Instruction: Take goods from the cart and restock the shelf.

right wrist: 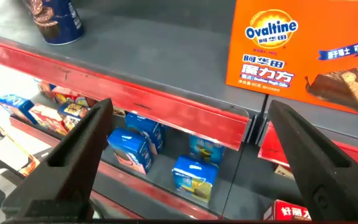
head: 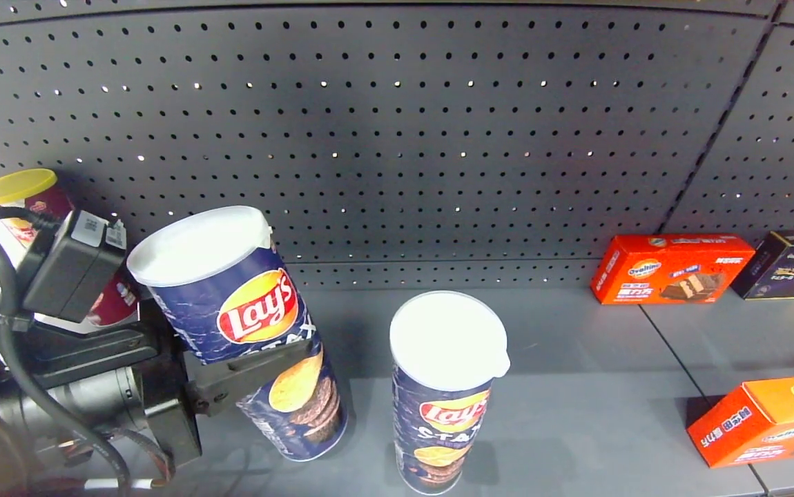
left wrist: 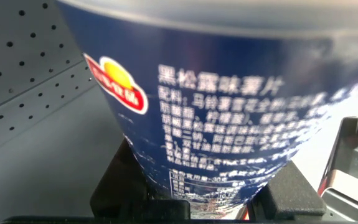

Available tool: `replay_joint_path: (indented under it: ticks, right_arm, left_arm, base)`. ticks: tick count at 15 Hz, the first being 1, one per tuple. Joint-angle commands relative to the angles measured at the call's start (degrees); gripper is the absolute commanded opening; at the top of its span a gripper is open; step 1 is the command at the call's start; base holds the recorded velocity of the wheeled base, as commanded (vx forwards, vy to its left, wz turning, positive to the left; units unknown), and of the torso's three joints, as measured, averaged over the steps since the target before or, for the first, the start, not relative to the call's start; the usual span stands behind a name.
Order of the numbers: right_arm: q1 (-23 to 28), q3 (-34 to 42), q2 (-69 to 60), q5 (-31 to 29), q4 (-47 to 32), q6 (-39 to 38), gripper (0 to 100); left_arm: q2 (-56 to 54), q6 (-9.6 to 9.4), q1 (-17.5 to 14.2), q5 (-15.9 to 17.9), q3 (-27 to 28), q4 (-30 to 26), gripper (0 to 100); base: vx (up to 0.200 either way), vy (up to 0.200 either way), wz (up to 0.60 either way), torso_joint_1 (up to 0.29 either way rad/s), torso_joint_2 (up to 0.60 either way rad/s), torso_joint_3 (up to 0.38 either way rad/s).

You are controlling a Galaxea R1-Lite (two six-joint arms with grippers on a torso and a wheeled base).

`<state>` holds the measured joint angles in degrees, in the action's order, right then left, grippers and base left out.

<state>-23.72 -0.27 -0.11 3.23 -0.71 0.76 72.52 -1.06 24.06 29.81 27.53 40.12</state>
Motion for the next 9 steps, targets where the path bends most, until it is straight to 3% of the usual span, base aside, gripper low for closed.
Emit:
replay_joint_path:
  ticks: [1, 5, 8, 9]
  right_arm:
    - [-0.01, 0.0, 0.11, 0.02, 0.0, 0.04, 100]
    - [-0.01, 0.0, 0.11, 0.02, 0.0, 0.04, 100]
    - [-0.01, 0.0, 0.11, 0.02, 0.0, 0.04, 100]
    - [-0.01, 0.0, 0.11, 0.02, 0.0, 0.04, 100]
  left_arm:
    - [0.43, 0.01, -2.44, 1.57, 0.07, 0.05, 0]
    - [3.94, -0.43, -5.78, 5.0, 3.15, 0.31, 0]
    - [8.43, -0.43, -5.7, 5.0, 9.39, 0.22, 0]
    - [9.48, -0.61, -2.53, 3.33, 12.82, -0.48, 0]
  base:
    - [0.0, 0.0, 0.0, 0.0, 0.0, 0.0]
    - [0.0, 0.0, 0.0, 0.0, 0.0, 0.0]
    - [0.0, 0.0, 0.0, 0.0, 0.0, 0.0]
    - [0.0, 0.0, 0.0, 0.0, 0.0, 0.0]
